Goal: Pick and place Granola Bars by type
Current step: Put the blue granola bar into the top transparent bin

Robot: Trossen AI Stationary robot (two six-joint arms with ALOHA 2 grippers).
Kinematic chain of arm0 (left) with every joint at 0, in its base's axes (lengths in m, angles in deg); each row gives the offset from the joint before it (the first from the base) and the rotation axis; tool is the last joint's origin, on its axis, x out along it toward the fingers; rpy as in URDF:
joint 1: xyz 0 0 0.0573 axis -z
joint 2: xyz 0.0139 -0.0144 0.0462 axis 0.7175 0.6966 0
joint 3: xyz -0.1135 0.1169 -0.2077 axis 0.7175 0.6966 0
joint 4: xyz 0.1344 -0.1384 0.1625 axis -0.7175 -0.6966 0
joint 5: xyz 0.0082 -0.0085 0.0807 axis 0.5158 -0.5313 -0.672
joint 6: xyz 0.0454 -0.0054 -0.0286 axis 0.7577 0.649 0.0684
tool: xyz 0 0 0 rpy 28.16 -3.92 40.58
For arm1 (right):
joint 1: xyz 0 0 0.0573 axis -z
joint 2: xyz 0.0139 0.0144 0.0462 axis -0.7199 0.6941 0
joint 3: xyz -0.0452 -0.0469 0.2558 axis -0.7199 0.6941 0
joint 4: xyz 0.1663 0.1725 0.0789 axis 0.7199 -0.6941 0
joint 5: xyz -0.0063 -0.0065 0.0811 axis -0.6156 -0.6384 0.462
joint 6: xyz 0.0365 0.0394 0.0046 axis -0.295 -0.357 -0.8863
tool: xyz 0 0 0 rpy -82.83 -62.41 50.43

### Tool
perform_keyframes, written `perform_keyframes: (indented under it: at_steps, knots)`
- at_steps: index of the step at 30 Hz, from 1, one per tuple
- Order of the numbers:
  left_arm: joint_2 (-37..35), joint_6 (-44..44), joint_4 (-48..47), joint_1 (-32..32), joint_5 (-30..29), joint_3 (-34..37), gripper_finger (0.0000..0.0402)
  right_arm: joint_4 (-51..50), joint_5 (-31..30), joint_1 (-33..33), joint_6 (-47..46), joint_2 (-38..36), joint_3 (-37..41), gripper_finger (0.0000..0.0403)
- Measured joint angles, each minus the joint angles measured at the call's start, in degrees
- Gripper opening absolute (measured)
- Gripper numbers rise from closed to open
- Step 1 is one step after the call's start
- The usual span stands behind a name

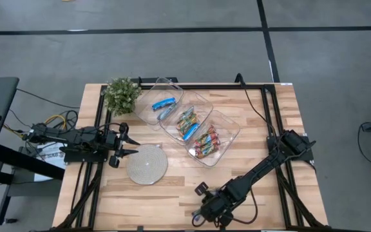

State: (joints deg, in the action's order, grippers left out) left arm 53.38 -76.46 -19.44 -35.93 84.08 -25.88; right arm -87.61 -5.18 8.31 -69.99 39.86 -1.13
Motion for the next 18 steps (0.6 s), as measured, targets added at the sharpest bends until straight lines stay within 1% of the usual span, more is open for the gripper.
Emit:
perform_keyframes:
  at_steps: [11,18]
  knots:
    - [0.00,0.02,0.00,-0.01,0.00,-0.02,0.0138,0.00,0.08,0.00,0.00,0.00,-6.09,0.0034]
    - [0.00,0.00,0.00,0.02,0.01,0.00,0.0138,-0.02,0.23,0.37,0.02,-0.02,-7.33,0.0035]
